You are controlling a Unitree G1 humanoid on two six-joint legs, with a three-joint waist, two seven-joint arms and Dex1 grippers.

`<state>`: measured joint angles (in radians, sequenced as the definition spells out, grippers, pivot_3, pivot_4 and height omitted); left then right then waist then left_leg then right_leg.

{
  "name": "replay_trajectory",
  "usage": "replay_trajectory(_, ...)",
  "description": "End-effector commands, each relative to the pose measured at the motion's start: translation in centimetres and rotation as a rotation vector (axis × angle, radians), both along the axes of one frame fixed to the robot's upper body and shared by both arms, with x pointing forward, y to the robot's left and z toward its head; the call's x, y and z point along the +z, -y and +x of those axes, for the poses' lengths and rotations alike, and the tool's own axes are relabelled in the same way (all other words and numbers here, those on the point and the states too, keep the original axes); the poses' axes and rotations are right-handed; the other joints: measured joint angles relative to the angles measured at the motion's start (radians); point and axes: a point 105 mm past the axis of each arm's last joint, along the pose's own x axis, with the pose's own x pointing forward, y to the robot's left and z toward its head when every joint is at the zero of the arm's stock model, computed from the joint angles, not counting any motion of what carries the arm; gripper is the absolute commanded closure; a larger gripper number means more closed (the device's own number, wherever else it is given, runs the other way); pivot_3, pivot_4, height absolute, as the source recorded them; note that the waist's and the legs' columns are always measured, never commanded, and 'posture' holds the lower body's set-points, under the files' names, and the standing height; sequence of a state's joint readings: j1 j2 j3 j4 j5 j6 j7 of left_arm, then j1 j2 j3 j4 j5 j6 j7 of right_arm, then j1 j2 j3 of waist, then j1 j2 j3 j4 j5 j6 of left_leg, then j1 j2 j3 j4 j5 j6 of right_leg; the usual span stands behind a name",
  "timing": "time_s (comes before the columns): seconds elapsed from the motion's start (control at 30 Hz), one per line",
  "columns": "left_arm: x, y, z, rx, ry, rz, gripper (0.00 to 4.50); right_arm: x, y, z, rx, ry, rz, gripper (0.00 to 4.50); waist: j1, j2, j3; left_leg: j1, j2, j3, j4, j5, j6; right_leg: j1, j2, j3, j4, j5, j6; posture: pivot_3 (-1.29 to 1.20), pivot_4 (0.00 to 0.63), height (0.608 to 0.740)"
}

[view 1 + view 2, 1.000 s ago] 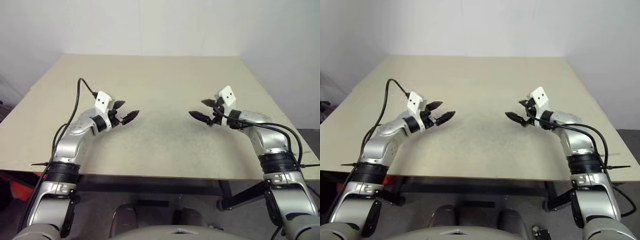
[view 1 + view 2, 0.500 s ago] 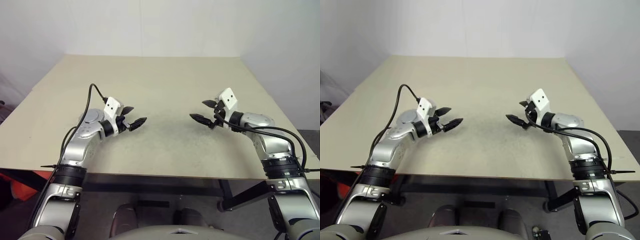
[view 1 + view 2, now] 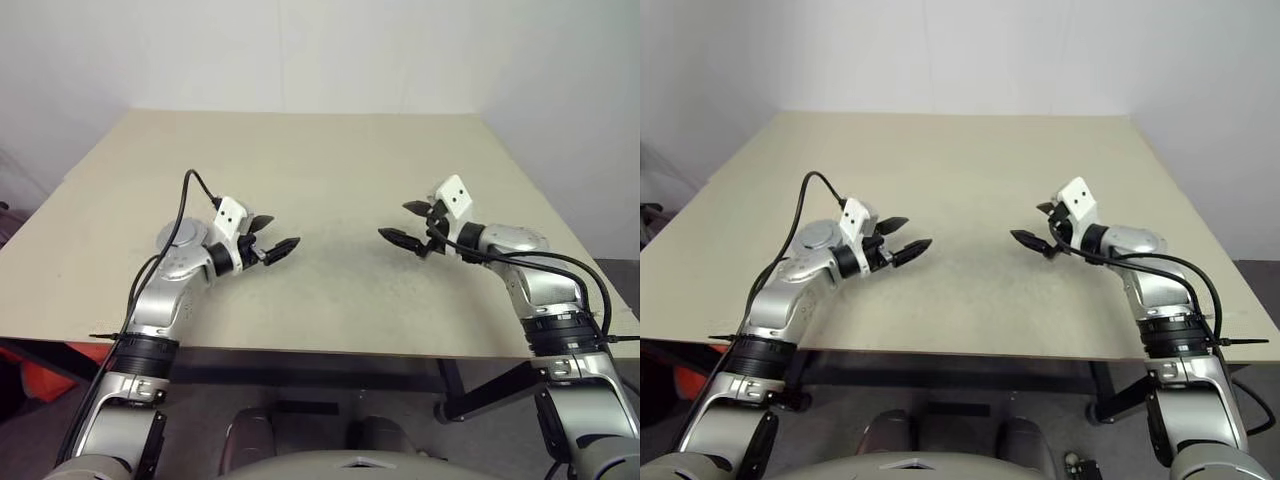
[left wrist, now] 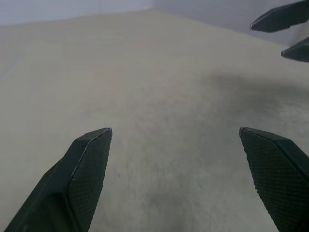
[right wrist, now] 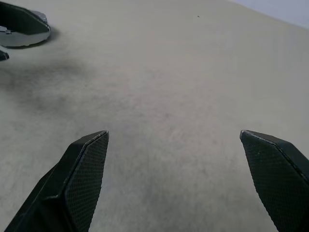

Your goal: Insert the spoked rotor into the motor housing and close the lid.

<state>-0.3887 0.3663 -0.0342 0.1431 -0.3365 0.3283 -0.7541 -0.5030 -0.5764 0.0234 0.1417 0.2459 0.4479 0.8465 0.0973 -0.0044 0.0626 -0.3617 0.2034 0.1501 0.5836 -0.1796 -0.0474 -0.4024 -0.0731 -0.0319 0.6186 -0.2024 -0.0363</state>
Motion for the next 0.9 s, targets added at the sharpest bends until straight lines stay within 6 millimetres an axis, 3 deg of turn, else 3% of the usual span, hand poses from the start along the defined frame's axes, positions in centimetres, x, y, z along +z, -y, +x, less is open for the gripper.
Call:
replay_trajectory(0.03, 1.3, 0.3, 0.0, -0.011, 0.049, 0.004, 0.04, 1.6, -0.9, 0.3, 0.02, 0.057, 0.019, 0.0, 0.0, 0.0, 0.0, 0.0, 0.0, 0.0, 0.0, 0.0, 0.0, 0.0, 0.0, 0.0, 0.0, 0.0, 0.0, 0.0, 0.0, 0.74)
replay_trajectory(0.33, 1.9, 0.2, -0.1, -0.036, 0.044, 0.005, 0.04, 1.3, -0.8, -0.6, 0.014, 0.049, 0.054, 0.0, 0.001, 0.0, 0.0, 0.0, 0.0, 0.0, 0.0, 0.0, 0.0, 0.0, 0.0, 0.0, 0.0, 0.0, 0.0, 0.0, 0.0, 0.74)
replay_trajectory(0.9, 2.6, 1.0, 0.6, 0.029, 0.092, -0.037, 0.04, 1.1, -0.9, 0.0, 0.001, 0.041, 0.043, 0.0, 0.001, 0.0, 0.0, 0.0, 0.0, 0.0, 0.0, 0.0, 0.0, 0.0, 0.0, 0.0, 0.0, 0.0, 0.0, 0.0, 0.0, 0.74)
